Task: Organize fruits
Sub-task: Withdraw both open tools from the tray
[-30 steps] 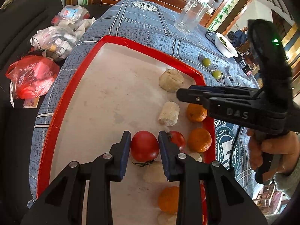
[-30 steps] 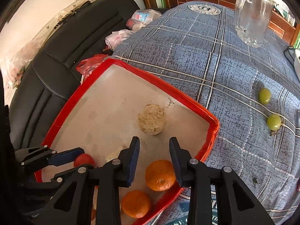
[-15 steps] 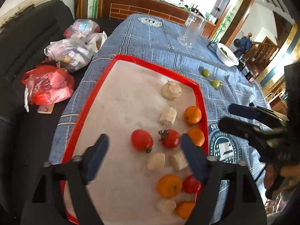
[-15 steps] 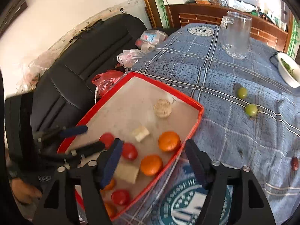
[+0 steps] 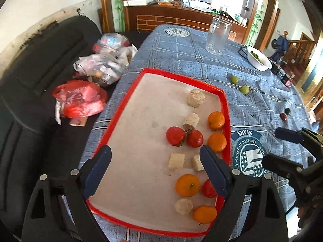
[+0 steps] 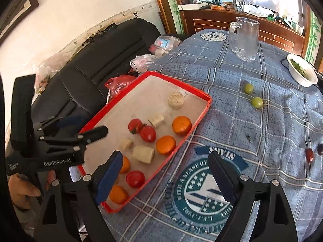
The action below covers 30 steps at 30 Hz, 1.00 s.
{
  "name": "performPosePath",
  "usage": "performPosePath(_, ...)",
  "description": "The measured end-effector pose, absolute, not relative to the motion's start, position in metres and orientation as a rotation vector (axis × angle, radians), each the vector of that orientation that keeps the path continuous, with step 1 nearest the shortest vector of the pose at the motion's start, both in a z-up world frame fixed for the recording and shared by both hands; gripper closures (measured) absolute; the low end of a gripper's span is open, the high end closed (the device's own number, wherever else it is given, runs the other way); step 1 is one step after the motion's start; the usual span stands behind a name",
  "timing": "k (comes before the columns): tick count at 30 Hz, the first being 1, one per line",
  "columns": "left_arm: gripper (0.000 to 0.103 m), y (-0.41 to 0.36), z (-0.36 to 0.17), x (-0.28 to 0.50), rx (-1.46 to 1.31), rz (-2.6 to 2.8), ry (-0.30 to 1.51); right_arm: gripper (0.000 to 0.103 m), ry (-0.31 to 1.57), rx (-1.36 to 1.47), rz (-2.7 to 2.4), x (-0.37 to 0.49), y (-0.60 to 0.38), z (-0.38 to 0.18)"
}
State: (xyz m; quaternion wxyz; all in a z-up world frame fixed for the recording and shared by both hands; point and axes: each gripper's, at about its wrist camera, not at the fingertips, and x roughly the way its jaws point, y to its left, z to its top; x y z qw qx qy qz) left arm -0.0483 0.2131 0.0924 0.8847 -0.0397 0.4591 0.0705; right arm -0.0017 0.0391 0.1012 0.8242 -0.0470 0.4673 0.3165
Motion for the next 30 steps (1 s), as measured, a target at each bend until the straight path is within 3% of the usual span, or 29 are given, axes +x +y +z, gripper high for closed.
performPosePath(30,0.013,0.178,0.092,-0.072,0.011,0.262,0.970,0.015,0.974,-0.215,0.769,-0.032,0.037,0.101)
